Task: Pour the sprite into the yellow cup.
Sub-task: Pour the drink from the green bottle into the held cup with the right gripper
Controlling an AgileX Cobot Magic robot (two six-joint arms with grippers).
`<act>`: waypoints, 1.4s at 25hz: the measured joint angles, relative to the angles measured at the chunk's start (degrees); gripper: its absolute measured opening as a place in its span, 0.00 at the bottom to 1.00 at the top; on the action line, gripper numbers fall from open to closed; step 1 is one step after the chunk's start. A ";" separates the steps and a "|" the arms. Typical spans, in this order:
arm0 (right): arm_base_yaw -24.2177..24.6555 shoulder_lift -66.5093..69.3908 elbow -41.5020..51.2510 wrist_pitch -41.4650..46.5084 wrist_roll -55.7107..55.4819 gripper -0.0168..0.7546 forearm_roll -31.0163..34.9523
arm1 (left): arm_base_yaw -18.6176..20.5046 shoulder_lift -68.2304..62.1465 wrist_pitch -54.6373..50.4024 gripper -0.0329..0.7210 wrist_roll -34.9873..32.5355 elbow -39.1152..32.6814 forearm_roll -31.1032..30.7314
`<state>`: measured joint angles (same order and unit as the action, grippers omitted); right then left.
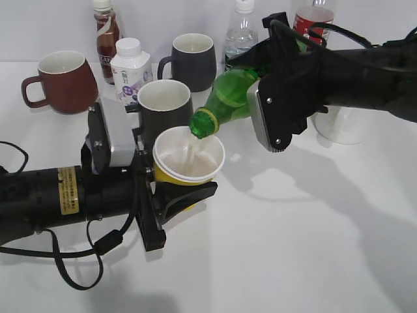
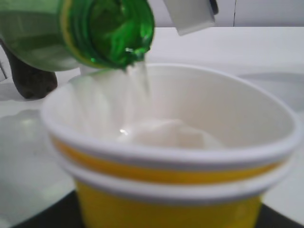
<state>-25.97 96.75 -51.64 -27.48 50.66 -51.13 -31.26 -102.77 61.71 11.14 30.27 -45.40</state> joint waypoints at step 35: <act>0.00 -0.04 0.00 -0.67 4.81 0.60 1.87 | 0.00 0.00 -0.82 0.51 0.11 0.00 0.00</act>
<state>-25.97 96.70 -51.64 -28.14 55.48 -49.25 -31.26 -102.77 60.89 11.25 30.27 -45.40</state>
